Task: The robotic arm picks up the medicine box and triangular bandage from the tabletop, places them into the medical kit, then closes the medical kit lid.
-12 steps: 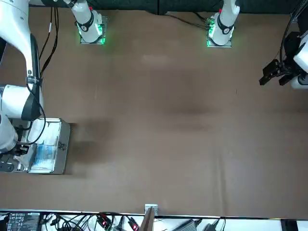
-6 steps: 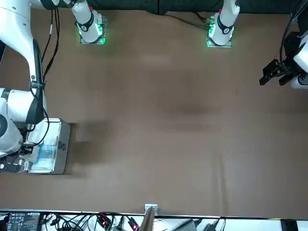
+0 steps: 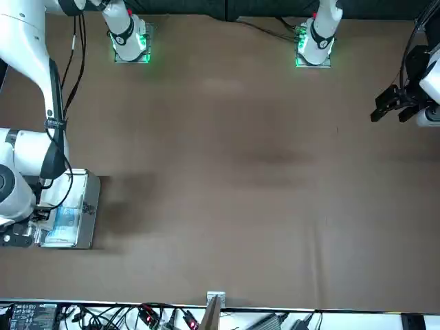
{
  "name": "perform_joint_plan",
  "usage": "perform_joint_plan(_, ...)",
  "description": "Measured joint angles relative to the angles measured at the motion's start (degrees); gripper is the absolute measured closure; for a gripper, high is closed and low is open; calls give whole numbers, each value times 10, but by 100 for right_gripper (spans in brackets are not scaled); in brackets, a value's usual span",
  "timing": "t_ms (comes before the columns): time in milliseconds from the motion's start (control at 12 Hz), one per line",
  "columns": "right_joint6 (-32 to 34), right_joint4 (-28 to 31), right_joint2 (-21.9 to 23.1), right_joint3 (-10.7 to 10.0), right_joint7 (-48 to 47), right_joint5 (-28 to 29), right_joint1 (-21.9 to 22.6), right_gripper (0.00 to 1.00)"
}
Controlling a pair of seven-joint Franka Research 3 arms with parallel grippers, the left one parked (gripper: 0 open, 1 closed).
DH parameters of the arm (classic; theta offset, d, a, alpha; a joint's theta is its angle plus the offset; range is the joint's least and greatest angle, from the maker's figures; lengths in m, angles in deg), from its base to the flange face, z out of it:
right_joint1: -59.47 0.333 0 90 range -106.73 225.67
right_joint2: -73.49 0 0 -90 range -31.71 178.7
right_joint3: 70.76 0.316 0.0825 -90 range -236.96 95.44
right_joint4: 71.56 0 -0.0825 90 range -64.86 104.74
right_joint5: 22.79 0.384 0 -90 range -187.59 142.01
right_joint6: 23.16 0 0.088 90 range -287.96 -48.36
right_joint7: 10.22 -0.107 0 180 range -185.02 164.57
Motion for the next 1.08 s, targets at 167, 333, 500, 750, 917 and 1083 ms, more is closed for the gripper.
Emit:
perform_joint_plan(167, -1, 0, 0, 1, -6, 0, 6, 97)
perform_joint_plan(333, -1, 0, 0, 2, -24, 0, 13, 97)
perform_joint_plan(500, -1, 0, -1, 3, -44, 0, 19, 97)
perform_joint_plan(750, -1, 0, -6, 4, -71, 0, 23, 91)
perform_joint_plan(917, -2, 0, -10, 4, -74, 0, 24, 87)
perform_joint_plan(1083, -2, -1, -10, 4, -74, 0, 27, 56)
